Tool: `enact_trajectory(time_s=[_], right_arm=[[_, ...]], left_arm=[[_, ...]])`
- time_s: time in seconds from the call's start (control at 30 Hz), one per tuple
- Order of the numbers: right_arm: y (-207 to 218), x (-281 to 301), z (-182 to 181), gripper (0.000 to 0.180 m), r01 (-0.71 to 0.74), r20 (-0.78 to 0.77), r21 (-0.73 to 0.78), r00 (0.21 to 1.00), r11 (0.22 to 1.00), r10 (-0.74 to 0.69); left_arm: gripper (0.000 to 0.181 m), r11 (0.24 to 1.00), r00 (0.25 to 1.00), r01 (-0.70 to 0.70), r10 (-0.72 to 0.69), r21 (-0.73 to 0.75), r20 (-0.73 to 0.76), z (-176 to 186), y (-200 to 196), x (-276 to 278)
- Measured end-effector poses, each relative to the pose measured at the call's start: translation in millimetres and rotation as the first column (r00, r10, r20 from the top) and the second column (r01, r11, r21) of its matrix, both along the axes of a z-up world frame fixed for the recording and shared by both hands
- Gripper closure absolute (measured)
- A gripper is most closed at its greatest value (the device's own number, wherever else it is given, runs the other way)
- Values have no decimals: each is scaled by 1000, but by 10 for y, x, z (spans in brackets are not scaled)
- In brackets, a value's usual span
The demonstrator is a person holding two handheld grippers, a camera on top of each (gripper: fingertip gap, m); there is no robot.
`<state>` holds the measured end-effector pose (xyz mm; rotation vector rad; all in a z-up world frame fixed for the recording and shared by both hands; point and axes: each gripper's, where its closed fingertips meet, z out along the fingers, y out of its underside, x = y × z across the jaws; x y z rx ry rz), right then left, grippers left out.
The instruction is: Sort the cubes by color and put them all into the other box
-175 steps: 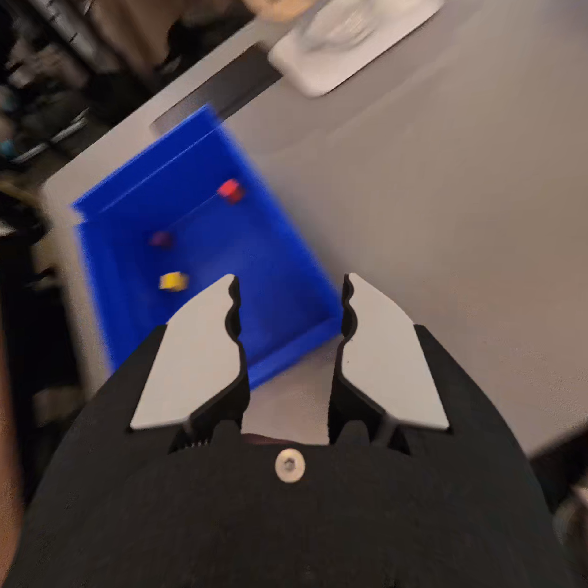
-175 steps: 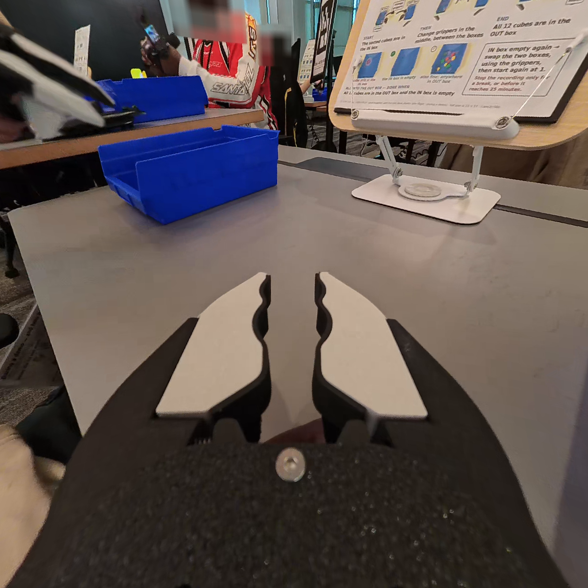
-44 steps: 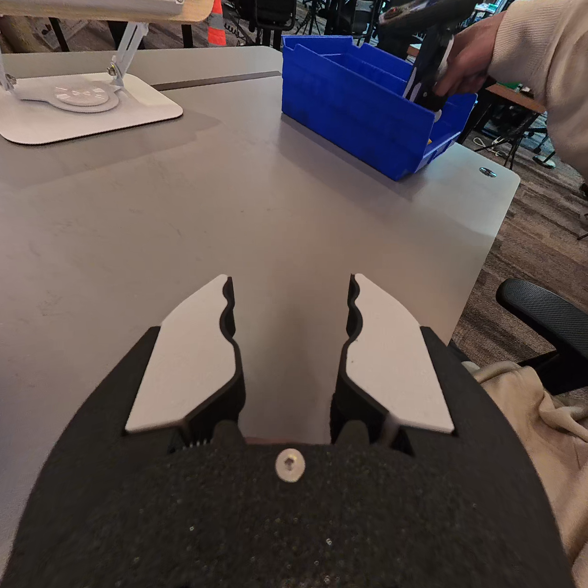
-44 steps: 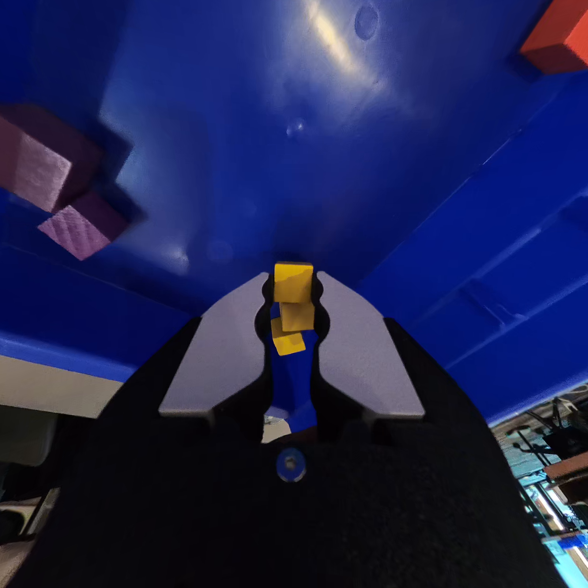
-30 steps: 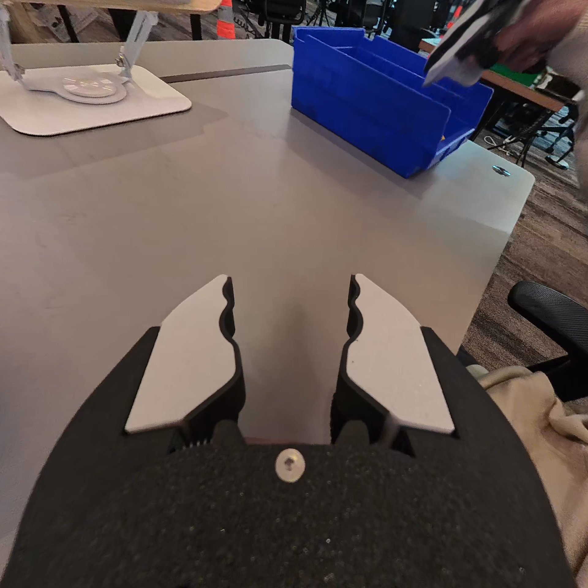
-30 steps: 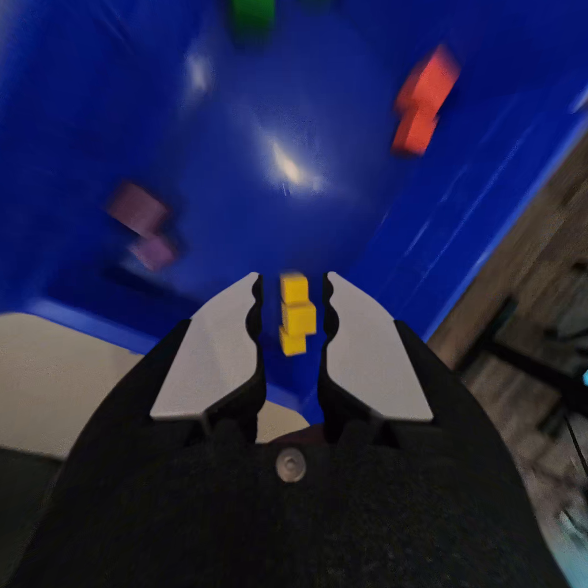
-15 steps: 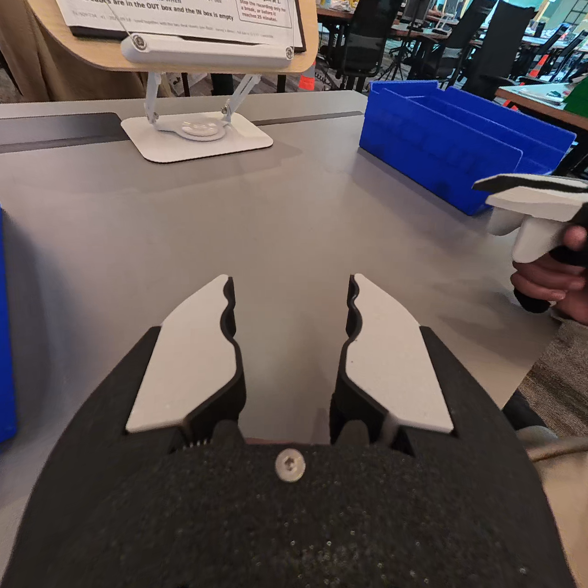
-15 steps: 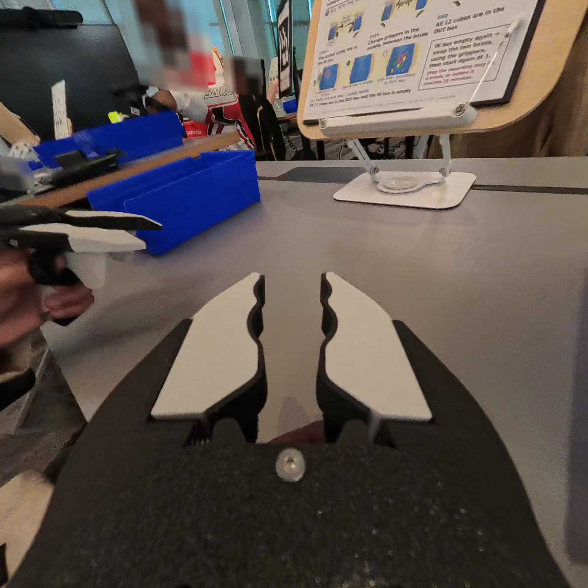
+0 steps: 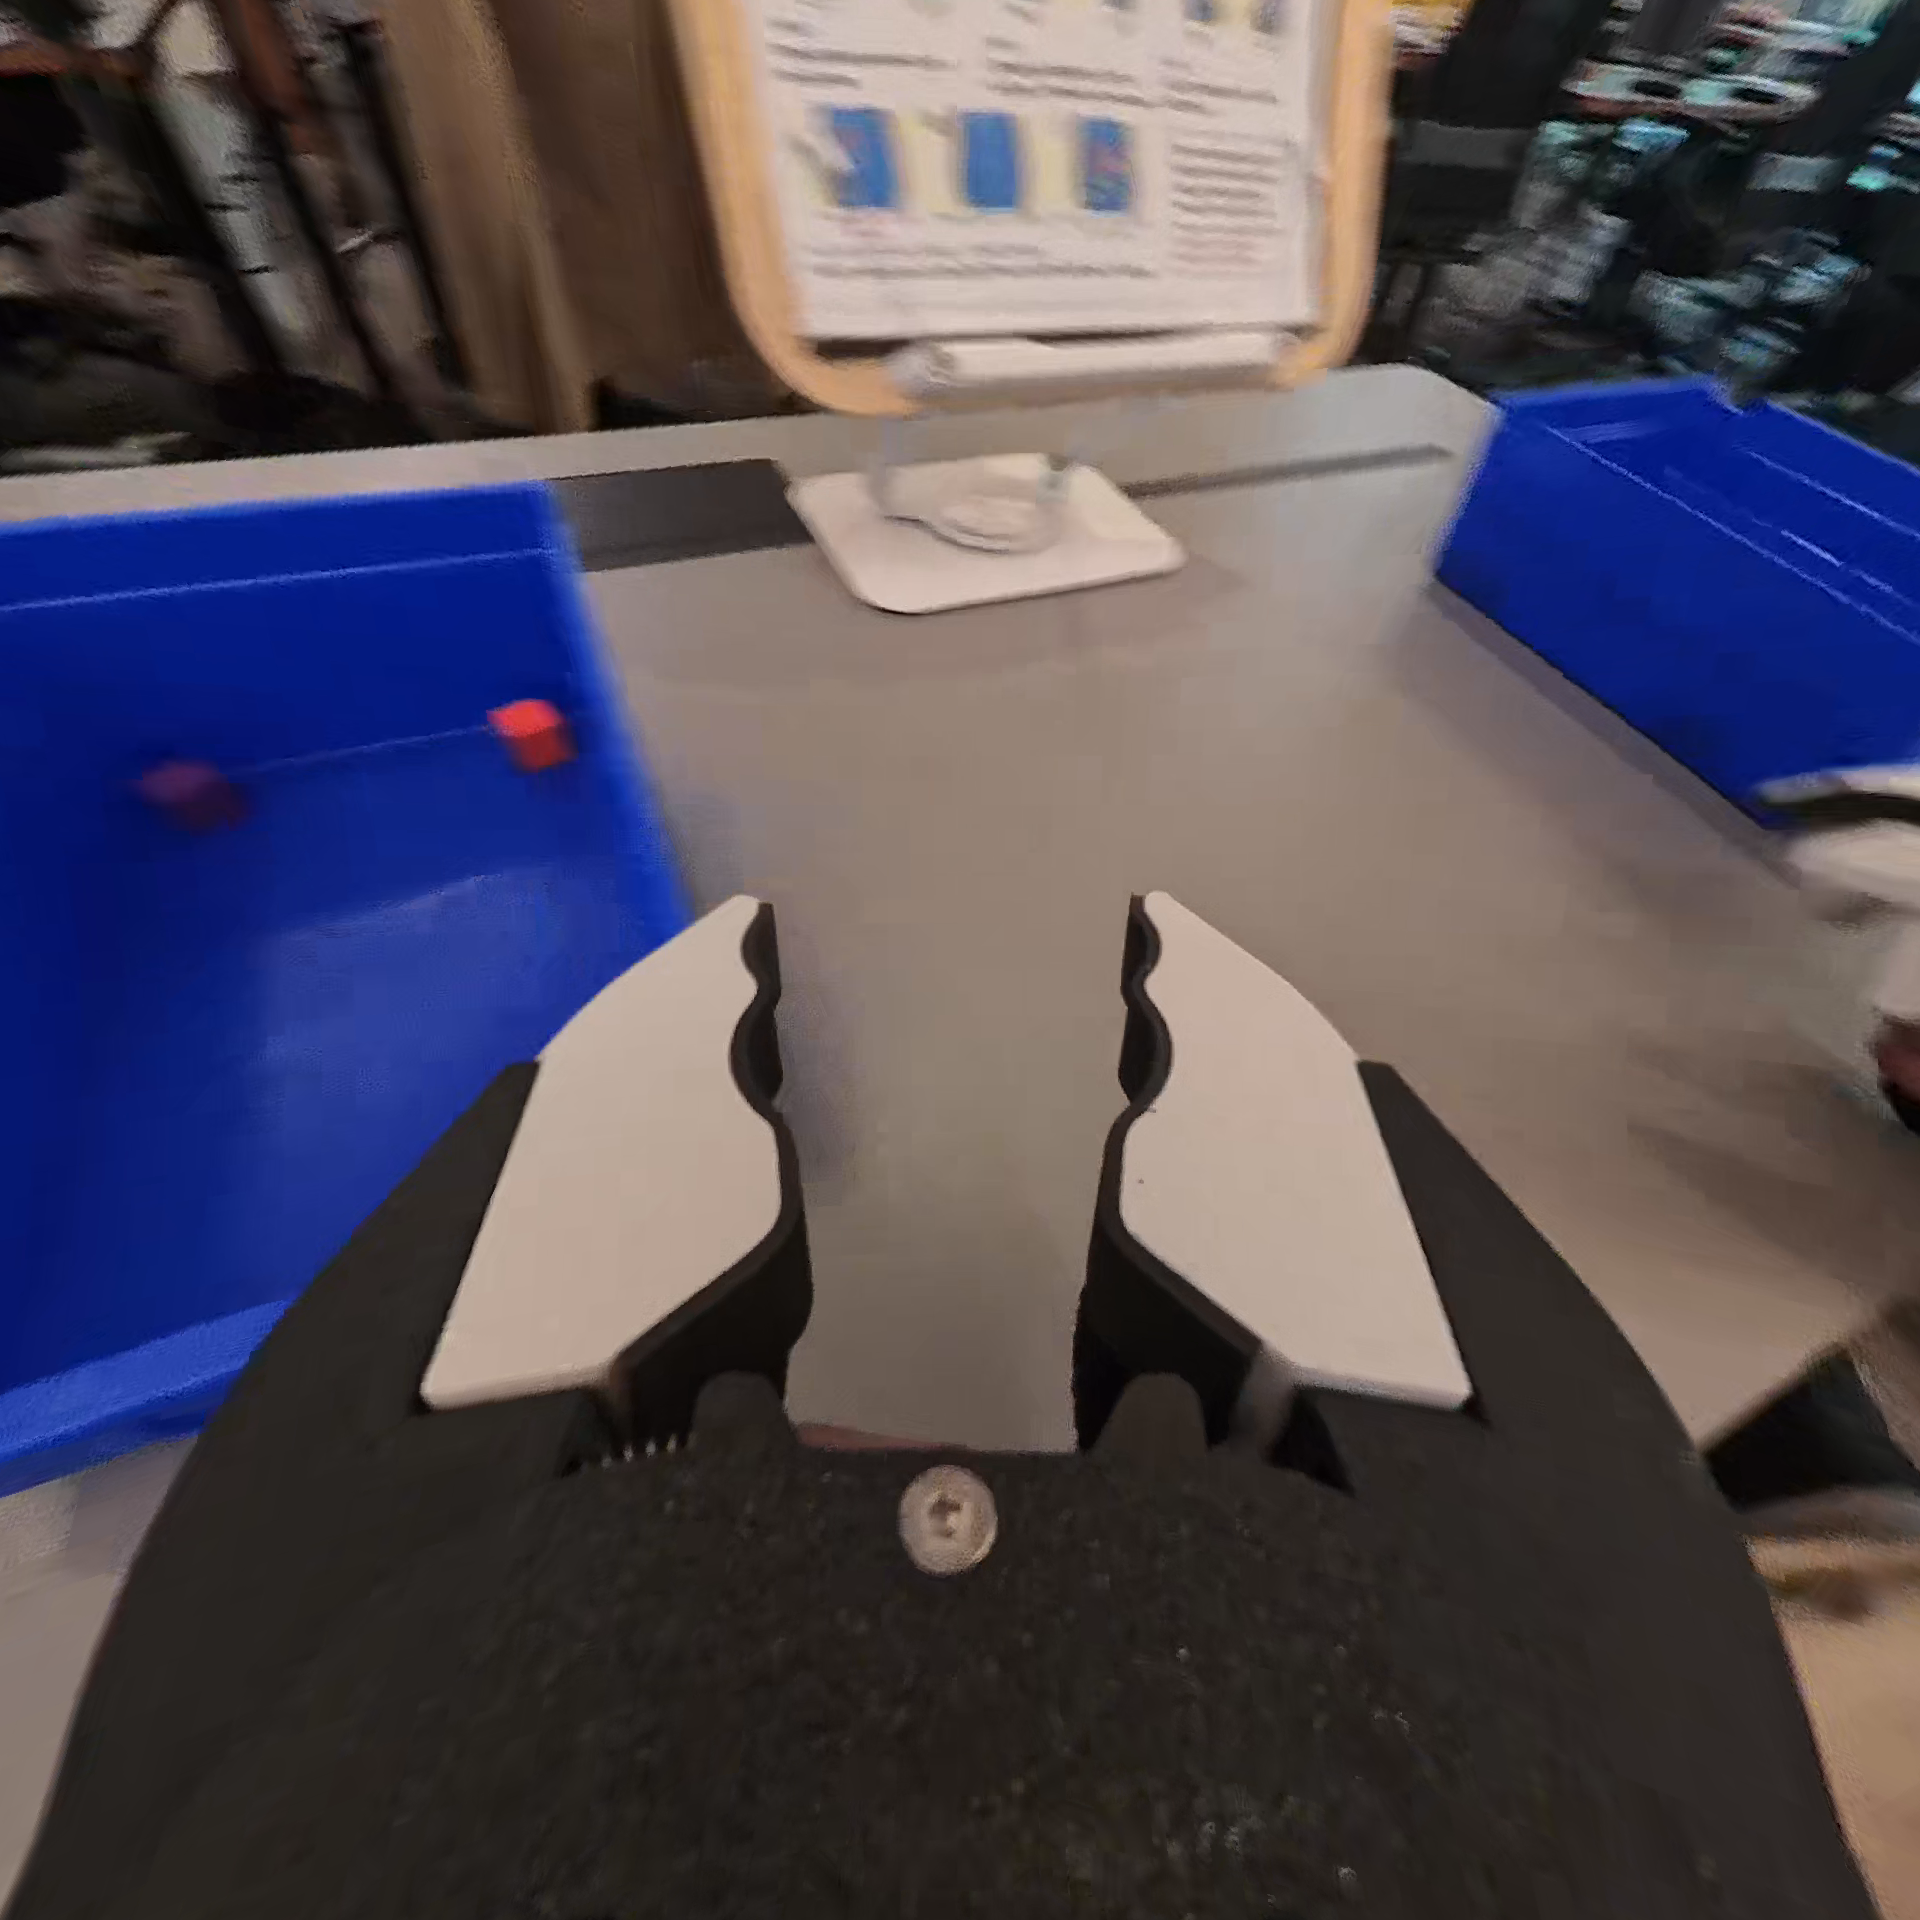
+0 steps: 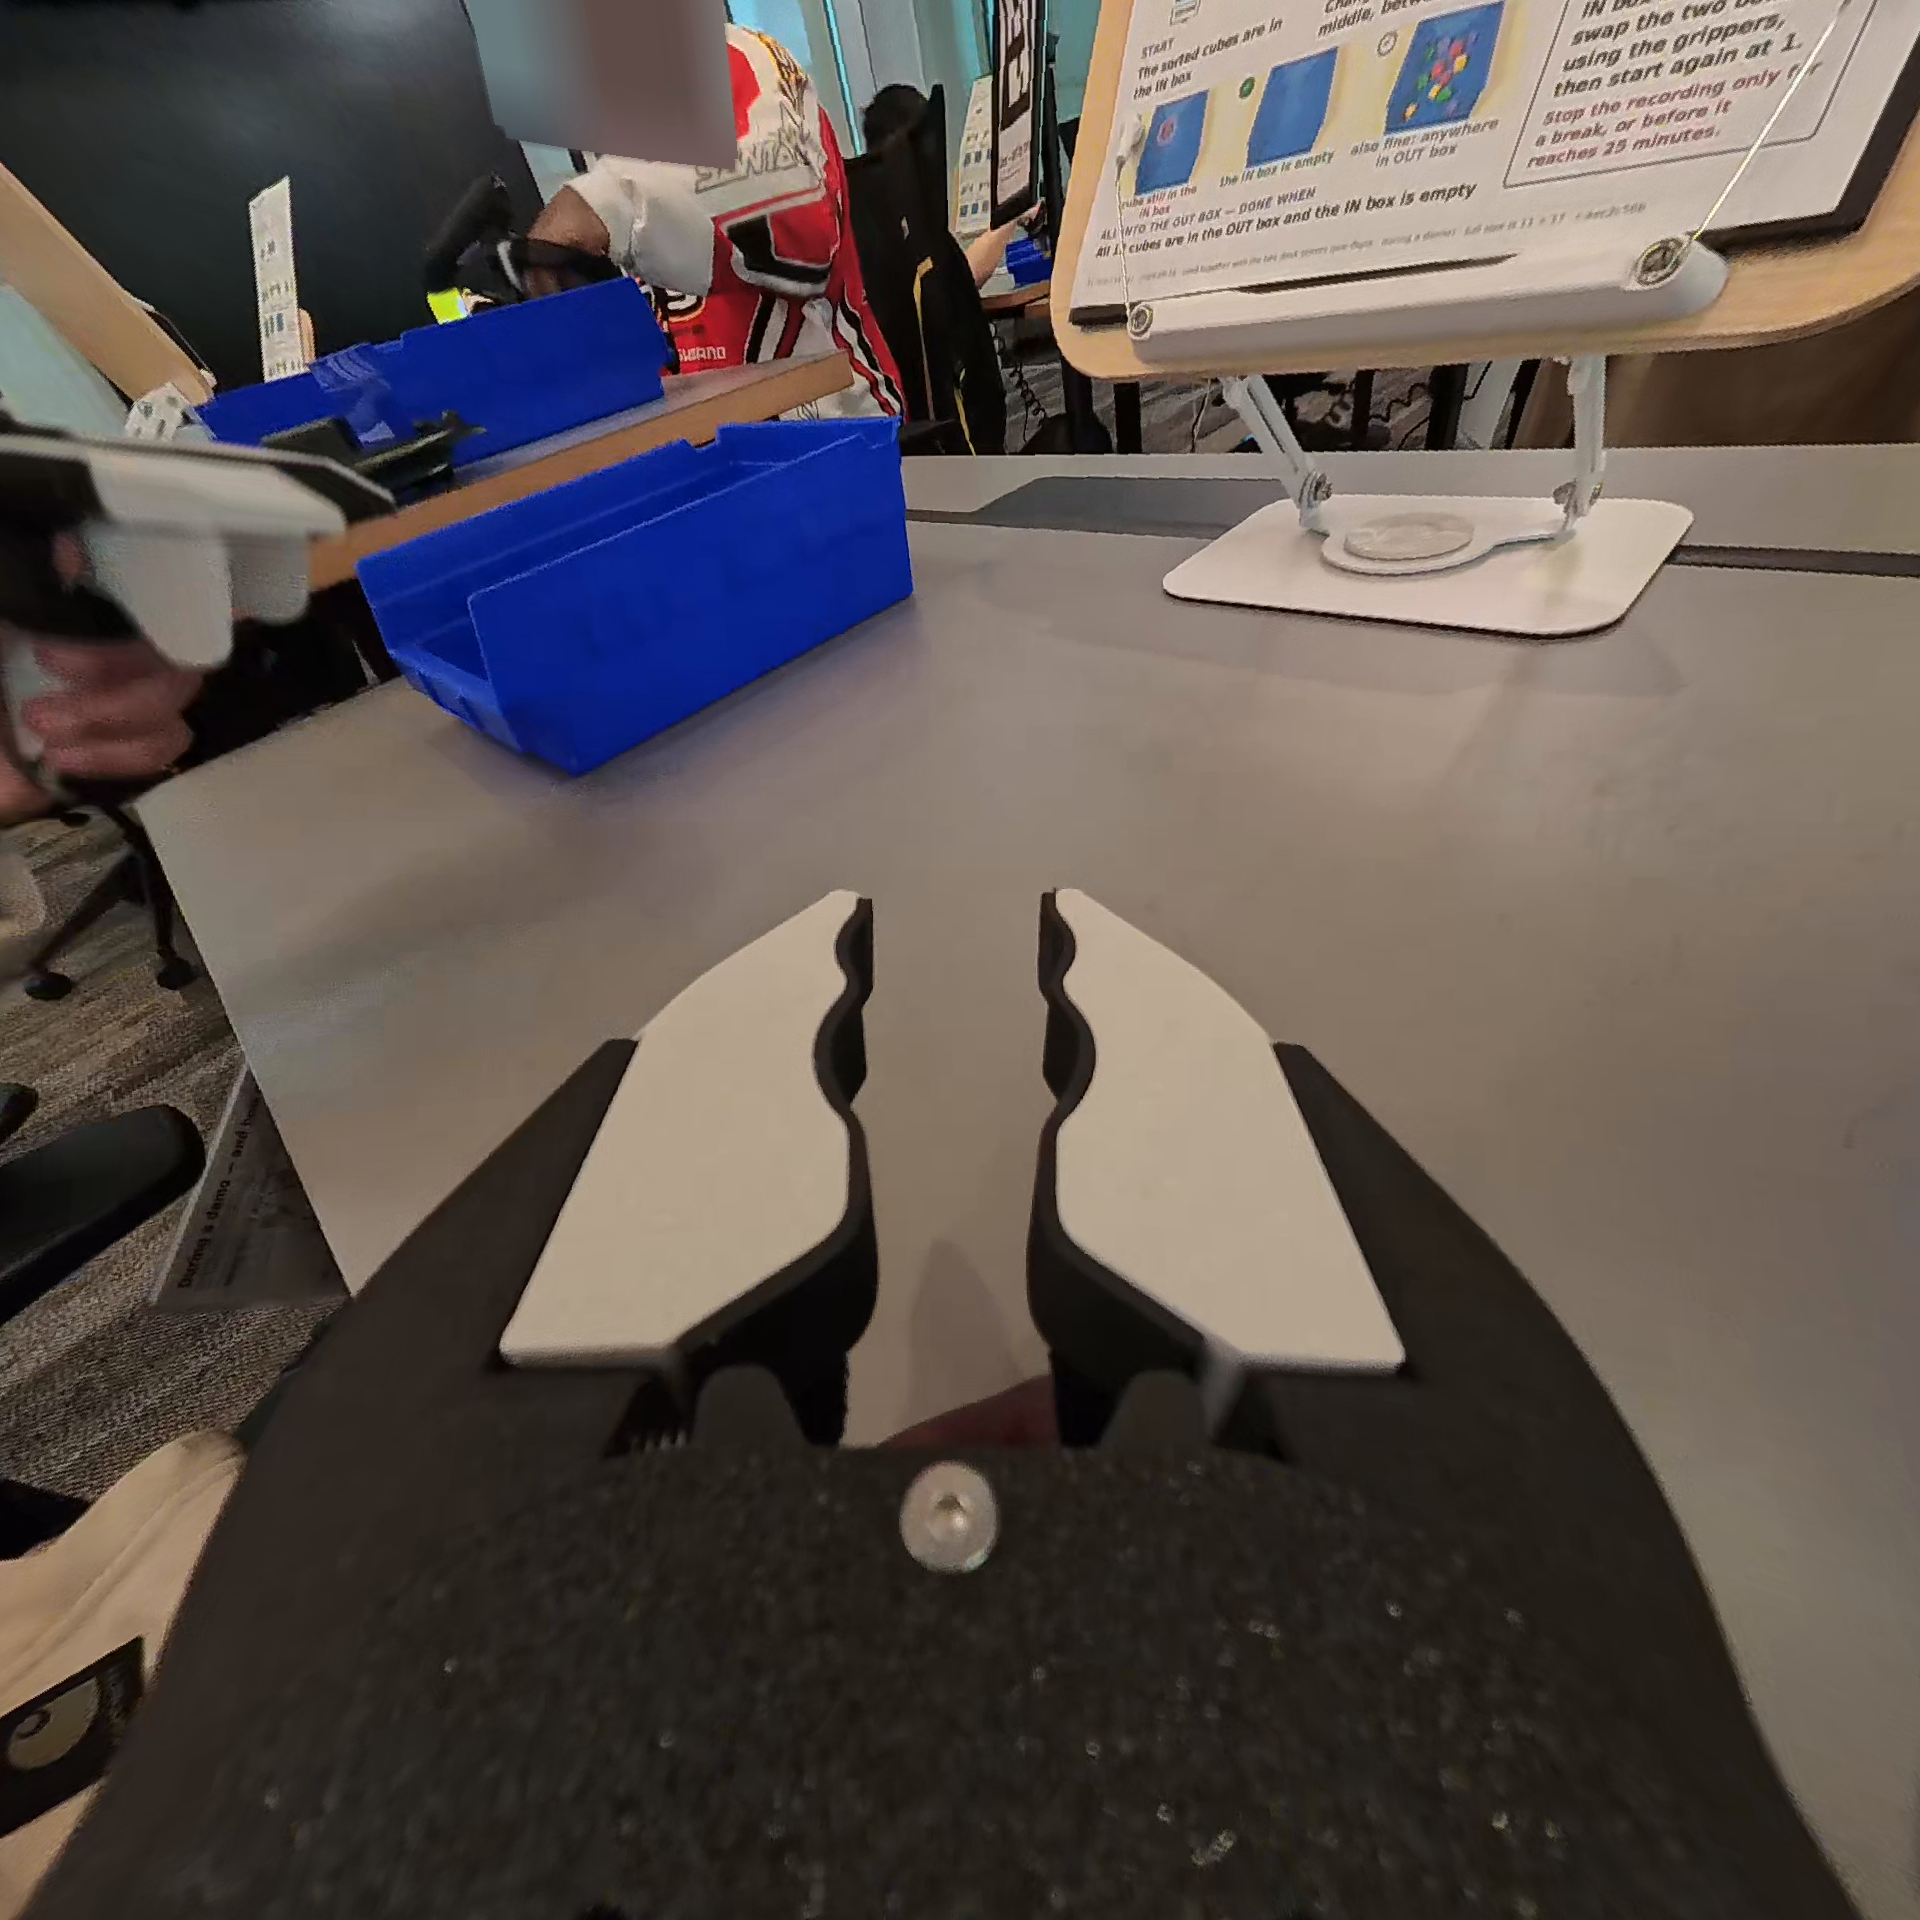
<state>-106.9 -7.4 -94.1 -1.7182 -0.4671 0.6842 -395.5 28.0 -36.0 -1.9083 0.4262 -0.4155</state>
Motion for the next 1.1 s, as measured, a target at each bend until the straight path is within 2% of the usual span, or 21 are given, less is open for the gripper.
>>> enact_trajectory(time_s=[0.1,0.17,0.23,0.33,0.4,0.5,0.7,0.73,0.8,0.9,1.0,1.1], right_arm=[[29,-8,22,150,-8,-9,-8,1000,1000,8],[39,-25,10,150,-18,-15,-23,1000,1000,18],[42,-39,-4,150,-27,-20,-34,999,999,27],[19,-54,-23,150,-45,-27,-52,999,998,44],[-9,-46,-23,150,-54,-31,-57,998,997,52],[-48,-21,-6,151,-65,-44,-58,997,996,62],[-83,12,-28,151,-77,-24,-60,997,995,76],[-83,19,-34,151,-76,-15,-60,997,995,75],[-79,36,-34,151,-70,-7,-57,998,996,70],[-72,54,-35,151,-66,-8,-61,998,996,66],[-67,65,-48,152,-67,-14,-71,998,995,66],[-60,117,-11,153,-48,-15,-61,999,997,47]], left_arm=[[117,983,984,-176,177,-49,10,208,593,-626],[116,941,946,-324,325,-98,-8,154,1144,-1030],[116,877,893,-445,451,-184,-10,-76,1656,-1310],[118,763,809,-569,586,-306,-44,-550,2201,-1534],[119,677,750,-648,649,-349,-132,-833,2415,-1671],[119,587,699,-697,684,-412,-208,-1113,2616,-1779],[120,490,651,-739,695,-462,-305,-1439,2787,-1943],[122,483,647,-743,696,-464,-312,-1482,2795,-1967],[158,502,646,-753,689,-426,-330,-1487,2815,-2011],[158,558,682,-728,646,-398,-342,-1491,2814,-1985],[158,602,734,-674,615,-429,-290,-1454,2738,-1916],[158,715,801,-599,548,-362,-243,-1148,2600,-1828]])
